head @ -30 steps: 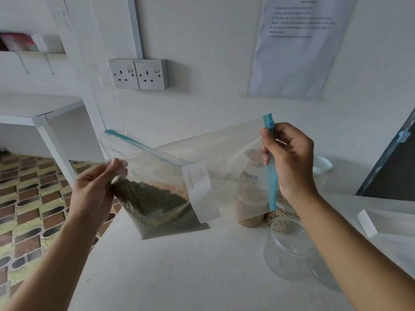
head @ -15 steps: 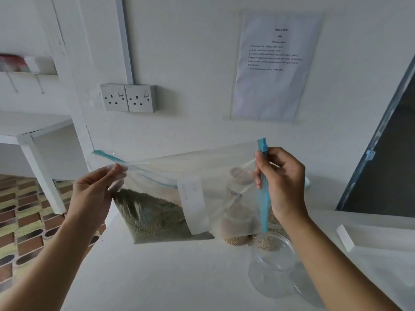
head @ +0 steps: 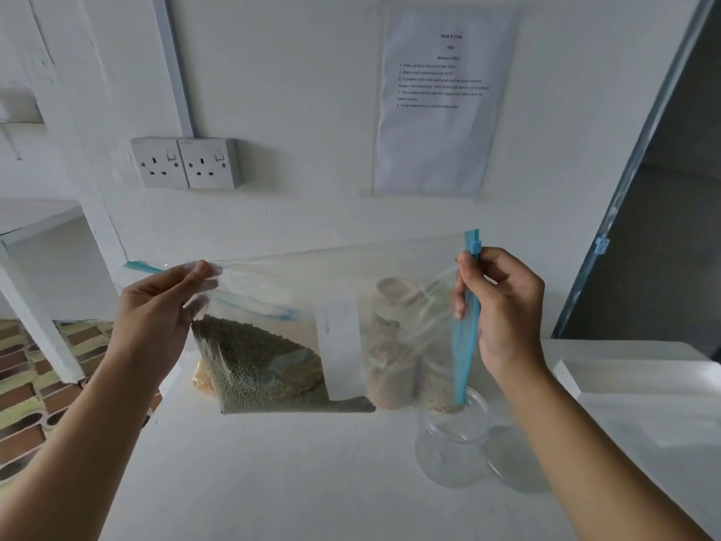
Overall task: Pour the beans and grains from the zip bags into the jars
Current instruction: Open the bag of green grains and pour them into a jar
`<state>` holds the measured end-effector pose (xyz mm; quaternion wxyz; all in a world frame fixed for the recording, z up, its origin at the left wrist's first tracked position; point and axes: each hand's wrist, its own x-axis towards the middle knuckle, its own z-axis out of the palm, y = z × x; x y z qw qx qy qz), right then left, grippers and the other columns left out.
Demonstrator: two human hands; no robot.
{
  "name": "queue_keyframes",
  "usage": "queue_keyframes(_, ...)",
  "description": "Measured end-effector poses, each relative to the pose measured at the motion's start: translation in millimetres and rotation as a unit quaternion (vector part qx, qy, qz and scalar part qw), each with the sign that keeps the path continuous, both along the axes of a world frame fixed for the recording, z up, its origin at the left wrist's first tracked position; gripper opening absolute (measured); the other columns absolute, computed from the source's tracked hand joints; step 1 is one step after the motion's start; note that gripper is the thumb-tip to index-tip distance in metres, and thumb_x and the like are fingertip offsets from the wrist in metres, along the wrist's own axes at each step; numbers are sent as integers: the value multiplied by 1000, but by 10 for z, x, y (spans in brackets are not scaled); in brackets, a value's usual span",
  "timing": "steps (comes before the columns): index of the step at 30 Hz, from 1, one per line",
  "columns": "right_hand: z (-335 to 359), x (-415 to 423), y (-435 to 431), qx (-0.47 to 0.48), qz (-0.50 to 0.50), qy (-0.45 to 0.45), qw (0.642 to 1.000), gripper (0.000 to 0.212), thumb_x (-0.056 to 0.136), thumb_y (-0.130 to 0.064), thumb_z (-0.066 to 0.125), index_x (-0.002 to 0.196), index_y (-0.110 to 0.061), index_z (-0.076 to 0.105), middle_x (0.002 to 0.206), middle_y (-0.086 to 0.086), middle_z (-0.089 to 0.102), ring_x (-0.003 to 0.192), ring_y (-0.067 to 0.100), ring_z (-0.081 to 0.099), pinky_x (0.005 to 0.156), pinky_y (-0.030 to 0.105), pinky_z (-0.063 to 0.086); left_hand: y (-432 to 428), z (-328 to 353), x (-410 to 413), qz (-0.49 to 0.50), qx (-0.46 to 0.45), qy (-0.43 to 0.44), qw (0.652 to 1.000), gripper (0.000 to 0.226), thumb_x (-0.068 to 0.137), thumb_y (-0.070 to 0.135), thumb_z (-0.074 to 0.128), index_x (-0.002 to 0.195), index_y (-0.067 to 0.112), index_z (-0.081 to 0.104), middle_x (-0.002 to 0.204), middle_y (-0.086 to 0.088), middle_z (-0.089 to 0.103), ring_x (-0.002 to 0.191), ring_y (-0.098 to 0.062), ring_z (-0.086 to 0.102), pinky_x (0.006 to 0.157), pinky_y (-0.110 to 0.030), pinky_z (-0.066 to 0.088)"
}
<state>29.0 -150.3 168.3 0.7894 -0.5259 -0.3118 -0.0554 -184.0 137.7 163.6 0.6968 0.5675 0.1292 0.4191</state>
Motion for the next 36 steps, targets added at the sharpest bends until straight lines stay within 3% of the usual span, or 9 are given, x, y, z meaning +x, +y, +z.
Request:
queue_keyframes(3, -52, 16, -49, 0, -6, 5, 1000, 22, 98, -9, 65, 77, -6, 62, 62, 13, 51, 47, 26, 40, 55, 36, 38, -1, -18, 23, -5, 6, 4, 1000, 31, 62, 39, 83, 85, 18, 80, 97, 1, 77, 88, -9, 69, 98, -36, 44)
queue_keyframes(9, -126, 58, -128, -1, -4, 14, 1000, 20, 99, -10, 65, 79, -5, 64, 60, 11, 51, 48, 26, 41, 58, 37, 39, -61, 16, 69, 6, 16, 7, 1000, 19, 73, 34, 76, 84, 18, 81, 96, 2, 77, 88, -7, 69, 100, -35, 43)
queue_keyframes(13, -135, 84, -171, -4, -1, 12, 1000, 20, 99, -10, 65, 81, -3, 63, 60, 11, 51, 49, 26, 41, 58, 37, 39, -107, 37, 106, 16, 29, -13, 999, 53, 81, 28, 74, 120, -6, 66, 96, 4, 77, 87, -7, 67, 93, -31, 44)
queue_keyframes(15, -139, 89, -189, -4, -5, 13, 1000, 20, 99, -10, 64, 81, -2, 63, 60, 11, 52, 49, 27, 42, 58, 36, 40, -104, 43, 129, 19, 34, -13, 999, 58, 84, 25, 71, 127, -11, 60, 94, 6, 77, 86, -6, 66, 93, -30, 44)
queue_keyframes(23, -177, 97, -233, 11, -4, 38, 999, 20, 98, -10, 65, 80, -2, 63, 59, 10, 52, 48, 26, 42, 55, 34, 41, -138, 114, 163, 15, 45, 7, 999, 10, 88, 24, 73, 90, 16, 79, 95, 5, 77, 89, -7, 67, 91, -28, 44)
queue_keyframes(25, -189, 95, -233, 18, -1, 44, 999, 19, 98, -9, 65, 81, 0, 63, 59, 10, 52, 47, 26, 41, 54, 34, 40, -151, 119, 164, 18, 47, 2, 999, 20, 89, 24, 73, 101, 8, 77, 96, 5, 77, 89, -7, 66, 90, -27, 44)
queue_keyframes(28, -197, 100, -239, 22, 0, 47, 999, 18, 97, -8, 65, 82, 1, 63, 59, 11, 52, 46, 25, 41, 53, 35, 39, -189, 146, 175, 22, 47, -10, 999, 53, 89, 24, 72, 130, -9, 59, 92, 7, 77, 86, -6, 65, 90, -27, 43)
queue_keyframes(36, -211, 118, -258, 23, -5, 49, 999, 20, 98, -9, 64, 83, 3, 62, 60, 11, 52, 48, 25, 42, 54, 33, 41, -212, 217, 184, 18, 56, -13, 998, 55, 90, 21, 71, 132, -11, 56, 90, 8, 77, 83, -4, 65, 88, -25, 43)
